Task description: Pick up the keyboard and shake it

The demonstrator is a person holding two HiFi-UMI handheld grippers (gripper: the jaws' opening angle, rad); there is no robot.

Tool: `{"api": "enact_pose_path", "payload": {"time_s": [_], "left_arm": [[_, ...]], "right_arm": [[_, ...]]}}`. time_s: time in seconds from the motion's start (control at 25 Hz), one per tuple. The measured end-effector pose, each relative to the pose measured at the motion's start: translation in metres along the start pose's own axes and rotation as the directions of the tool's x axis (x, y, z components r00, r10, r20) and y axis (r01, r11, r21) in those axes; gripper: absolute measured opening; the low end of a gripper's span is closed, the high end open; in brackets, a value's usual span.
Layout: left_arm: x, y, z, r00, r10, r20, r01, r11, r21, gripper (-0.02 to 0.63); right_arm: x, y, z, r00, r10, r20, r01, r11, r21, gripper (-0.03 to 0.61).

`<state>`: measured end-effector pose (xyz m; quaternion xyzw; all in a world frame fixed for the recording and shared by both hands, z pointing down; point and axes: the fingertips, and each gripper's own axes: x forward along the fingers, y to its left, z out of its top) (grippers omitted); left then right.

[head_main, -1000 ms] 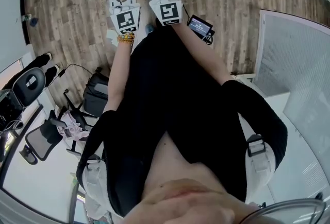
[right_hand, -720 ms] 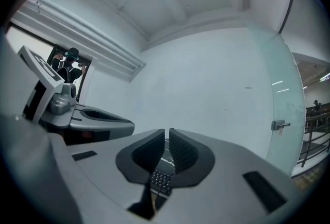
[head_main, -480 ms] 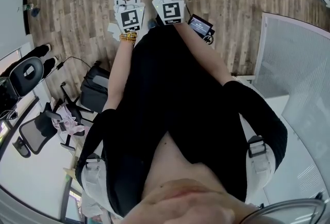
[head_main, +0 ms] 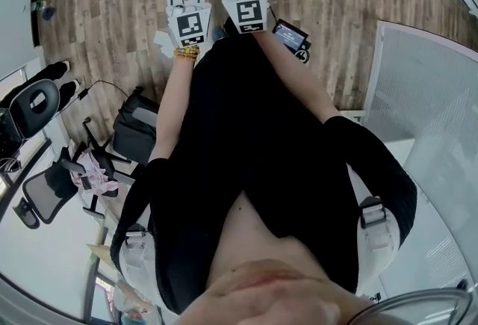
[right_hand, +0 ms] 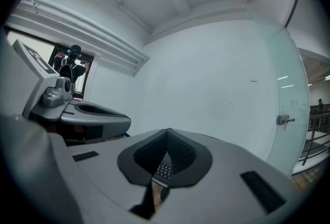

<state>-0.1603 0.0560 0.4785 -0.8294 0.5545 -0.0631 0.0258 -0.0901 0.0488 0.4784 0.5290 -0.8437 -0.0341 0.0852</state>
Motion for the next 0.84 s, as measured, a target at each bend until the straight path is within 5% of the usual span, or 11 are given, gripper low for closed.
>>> {"api": "enact_pose_path", "payload": {"time_s": [0.84], "left_arm": [[0.0082, -0.0013, 0.0010, 1.000, 0.012, -0.002, -0.012, 0.999, -0.033, 0.015]], "right_arm": [[0.0001, -0.0072, -0.0098, 0.998, 0.035, -0.048, -0.034, 0.999, 0.009, 0.026]]}}
